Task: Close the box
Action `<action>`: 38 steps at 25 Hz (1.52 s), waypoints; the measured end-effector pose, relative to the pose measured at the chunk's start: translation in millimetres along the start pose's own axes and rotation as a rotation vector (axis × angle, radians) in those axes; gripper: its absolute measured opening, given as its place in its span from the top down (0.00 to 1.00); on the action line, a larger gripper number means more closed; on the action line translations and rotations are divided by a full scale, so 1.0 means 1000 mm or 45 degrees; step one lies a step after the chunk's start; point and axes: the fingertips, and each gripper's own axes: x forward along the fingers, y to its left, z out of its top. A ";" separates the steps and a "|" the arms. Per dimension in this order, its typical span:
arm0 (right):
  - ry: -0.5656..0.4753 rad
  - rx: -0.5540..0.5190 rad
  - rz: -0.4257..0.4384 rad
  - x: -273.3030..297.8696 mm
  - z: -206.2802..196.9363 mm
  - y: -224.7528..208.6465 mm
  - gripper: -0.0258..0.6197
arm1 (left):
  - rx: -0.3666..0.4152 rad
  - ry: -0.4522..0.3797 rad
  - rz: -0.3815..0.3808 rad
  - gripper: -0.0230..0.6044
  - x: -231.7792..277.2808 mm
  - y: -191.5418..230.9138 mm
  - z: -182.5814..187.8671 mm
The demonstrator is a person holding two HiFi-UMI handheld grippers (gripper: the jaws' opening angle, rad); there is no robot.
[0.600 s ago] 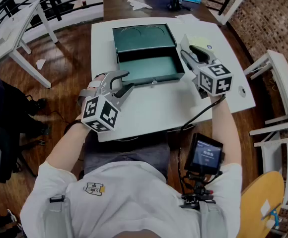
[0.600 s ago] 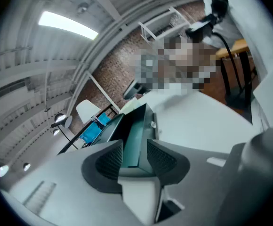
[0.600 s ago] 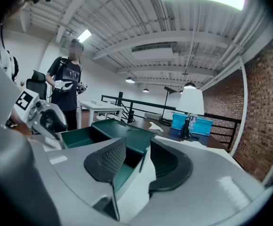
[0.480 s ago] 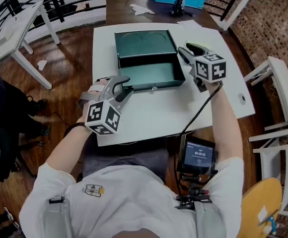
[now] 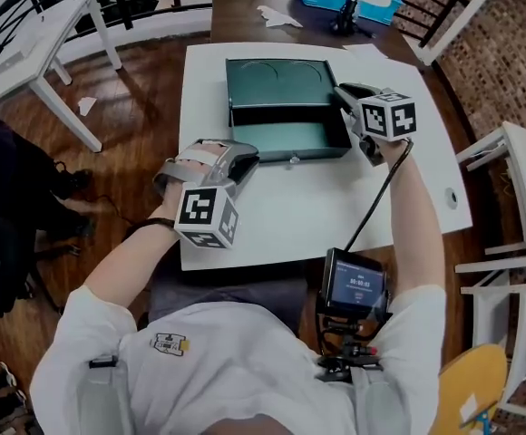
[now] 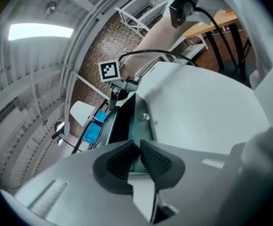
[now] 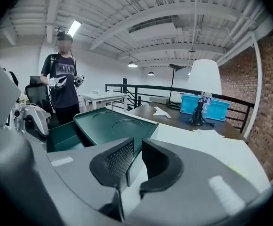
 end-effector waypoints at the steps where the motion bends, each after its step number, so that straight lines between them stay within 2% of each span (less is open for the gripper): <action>1: -0.001 0.004 0.005 0.000 0.000 0.001 0.88 | 0.011 0.018 0.008 0.90 0.003 0.002 -0.001; 15: 0.000 0.021 0.007 0.001 -0.001 0.000 0.88 | 0.148 0.195 0.178 0.90 0.049 0.050 -0.037; 22: -0.014 0.033 -0.003 0.000 -0.001 -0.003 0.88 | 0.349 0.264 0.318 0.89 0.058 0.054 -0.044; 25: -0.023 0.035 -0.007 0.001 -0.001 -0.003 0.88 | 0.332 0.245 0.337 0.91 0.058 0.052 -0.044; 26: -0.025 0.035 -0.012 0.001 -0.001 -0.003 0.88 | 0.305 0.221 0.329 0.91 0.057 0.052 -0.042; 28: -0.051 0.035 -0.025 -0.001 -0.001 -0.002 0.88 | 0.233 0.162 0.309 0.78 0.051 0.050 -0.037; 31: -0.167 0.066 -0.031 -0.021 0.005 0.003 0.83 | 0.062 0.020 0.300 0.77 0.024 0.046 -0.023; 32: -0.211 0.080 -0.022 -0.033 0.005 0.009 0.83 | -0.035 -0.063 0.282 0.77 0.009 0.042 -0.015; 34: -0.280 0.112 0.014 -0.063 -0.002 0.029 0.88 | -0.305 -0.297 0.196 0.77 -0.026 0.035 0.008; 36: -0.312 0.151 0.068 -0.092 -0.018 0.059 0.93 | -0.621 -0.554 0.015 0.80 -0.058 0.022 0.035; 38: -0.292 0.177 0.130 -0.113 -0.039 0.096 0.95 | -0.902 -0.731 -0.219 0.92 -0.078 0.002 0.053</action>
